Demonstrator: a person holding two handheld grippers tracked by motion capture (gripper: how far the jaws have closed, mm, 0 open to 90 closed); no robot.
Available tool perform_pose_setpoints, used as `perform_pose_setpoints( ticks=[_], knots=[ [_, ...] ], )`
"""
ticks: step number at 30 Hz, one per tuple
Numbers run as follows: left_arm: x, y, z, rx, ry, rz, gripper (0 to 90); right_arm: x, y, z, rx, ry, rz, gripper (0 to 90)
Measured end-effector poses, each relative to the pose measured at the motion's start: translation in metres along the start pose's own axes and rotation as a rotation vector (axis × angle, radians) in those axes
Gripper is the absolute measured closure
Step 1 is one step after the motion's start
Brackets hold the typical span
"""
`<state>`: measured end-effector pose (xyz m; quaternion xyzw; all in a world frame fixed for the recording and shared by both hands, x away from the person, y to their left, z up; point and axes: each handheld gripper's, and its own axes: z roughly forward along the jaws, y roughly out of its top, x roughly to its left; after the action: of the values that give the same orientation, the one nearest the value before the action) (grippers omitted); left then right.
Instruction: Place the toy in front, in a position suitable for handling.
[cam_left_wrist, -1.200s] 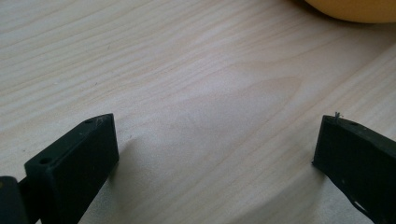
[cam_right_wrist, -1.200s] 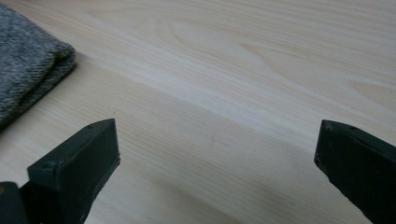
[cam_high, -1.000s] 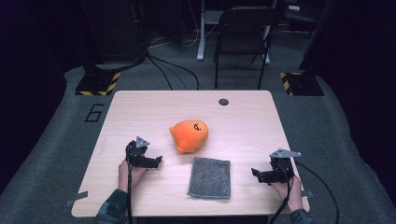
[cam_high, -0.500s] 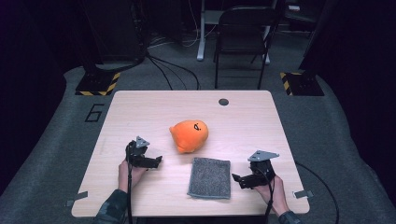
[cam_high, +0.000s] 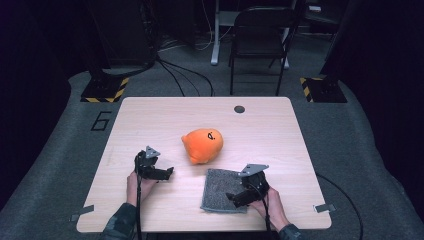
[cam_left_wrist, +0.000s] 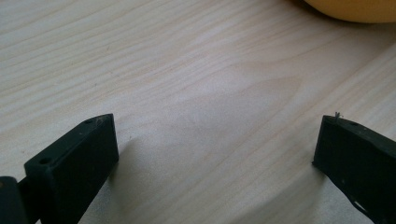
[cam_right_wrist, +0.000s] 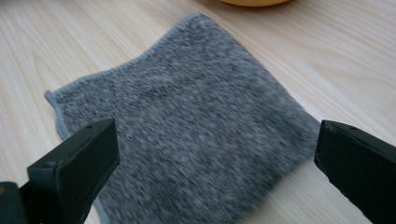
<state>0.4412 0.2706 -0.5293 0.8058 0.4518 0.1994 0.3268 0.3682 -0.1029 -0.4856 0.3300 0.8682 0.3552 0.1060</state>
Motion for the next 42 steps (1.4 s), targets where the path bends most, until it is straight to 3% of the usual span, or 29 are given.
perform_pose_setpoints(
  ticks=[7,10,15,17,19,23,25,31,38,42],
  knots=[
    [0.0,0.0,0.0,0.004,-0.002,0.0,0.0,0.01,0.008,0.017,0.027,0.01,-0.032,3.1],
    [0.0,0.0,-0.001,0.007,-0.004,0.001,0.0,0.012,0.008,0.025,0.049,0.013,-0.049,10.5],
    [0.0,0.0,0.0,0.006,-0.005,0.002,0.0,0.016,0.006,0.033,0.087,-0.004,-0.047,27.4],
    [0.0,0.0,-0.001,0.007,-0.005,0.001,0.0,0.015,0.005,0.033,0.09,0.006,-0.047,29.2],
    [0.0,0.0,0.0,0.006,-0.005,0.001,0.0,0.013,0.004,0.033,0.095,0.004,-0.056,39.9],
    [0.0,0.0,-0.001,0.006,-0.004,0.001,0.0,0.012,0.002,0.032,0.088,-0.004,-0.048,49.7],
    [0.0,0.0,0.0,0.003,-0.003,0.001,0.0,0.012,0.002,0.031,0.09,-0.007,-0.051,62.2],
    [0.0,0.0,0.0,-0.001,-0.001,-0.001,0.0,0.013,0.001,0.03,0.091,0.0,-0.057,76.5],
    [0.0,0.0,0.0,0.002,-0.003,0.0,0.0,0.014,0.002,0.025,0.061,-0.007,-0.046,81.1],
    [0.0,0.0,0.0,-0.001,-0.002,-0.004,0.0,0.009,0.005,0.009,0.017,-0.007,-0.022,81.4]
  ],
)
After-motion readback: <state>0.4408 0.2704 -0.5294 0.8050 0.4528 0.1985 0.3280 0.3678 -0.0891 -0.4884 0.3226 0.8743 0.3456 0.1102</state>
